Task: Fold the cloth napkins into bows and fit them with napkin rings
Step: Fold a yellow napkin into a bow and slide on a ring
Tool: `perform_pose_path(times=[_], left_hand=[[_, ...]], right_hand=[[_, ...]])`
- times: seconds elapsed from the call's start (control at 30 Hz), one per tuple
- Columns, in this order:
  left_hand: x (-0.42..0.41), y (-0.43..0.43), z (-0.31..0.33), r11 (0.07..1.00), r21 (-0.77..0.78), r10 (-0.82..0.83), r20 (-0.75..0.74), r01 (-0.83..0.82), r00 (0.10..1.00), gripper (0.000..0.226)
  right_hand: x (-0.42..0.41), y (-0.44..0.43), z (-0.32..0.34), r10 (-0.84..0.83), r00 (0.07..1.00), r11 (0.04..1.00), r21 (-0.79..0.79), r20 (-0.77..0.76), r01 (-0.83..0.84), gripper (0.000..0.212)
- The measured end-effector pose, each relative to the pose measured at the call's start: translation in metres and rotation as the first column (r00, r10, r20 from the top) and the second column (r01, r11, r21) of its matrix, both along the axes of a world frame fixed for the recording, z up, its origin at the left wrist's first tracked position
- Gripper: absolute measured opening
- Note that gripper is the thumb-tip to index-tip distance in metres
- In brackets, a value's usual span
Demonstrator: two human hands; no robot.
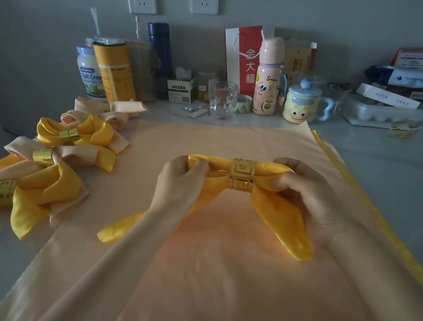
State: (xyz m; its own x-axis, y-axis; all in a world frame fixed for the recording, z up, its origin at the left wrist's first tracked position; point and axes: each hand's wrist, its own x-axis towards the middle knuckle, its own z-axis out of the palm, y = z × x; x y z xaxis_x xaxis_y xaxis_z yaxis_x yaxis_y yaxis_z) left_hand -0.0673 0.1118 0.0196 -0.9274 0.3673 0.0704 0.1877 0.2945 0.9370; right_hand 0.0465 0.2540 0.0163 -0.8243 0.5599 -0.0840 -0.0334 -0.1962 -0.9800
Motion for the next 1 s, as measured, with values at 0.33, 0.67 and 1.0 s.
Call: perform_pose_path(times=[0.33,0.67,1.0], left_hand=[[-0.009,-0.008,0.007,0.992,-0.117,-0.075,-0.336,0.037,0.939,0.016],[-0.008,-0.010,0.003,0.993,0.104,-0.026,-0.204,0.048,0.979,0.010],[0.004,-0.004,-0.003,0.967,0.254,-0.140,0.549,-0.004,0.824,0.030]], right_hand=[[0.004,0.000,0.009,-0.108,0.993,0.971,0.218,0.050,0.095,0.028],[0.004,-0.001,0.002,0.108,0.992,0.953,-0.290,0.058,-0.087,0.056],[0.003,-0.001,-0.004,0.022,0.999,0.998,0.053,0.043,-0.024,0.012]])
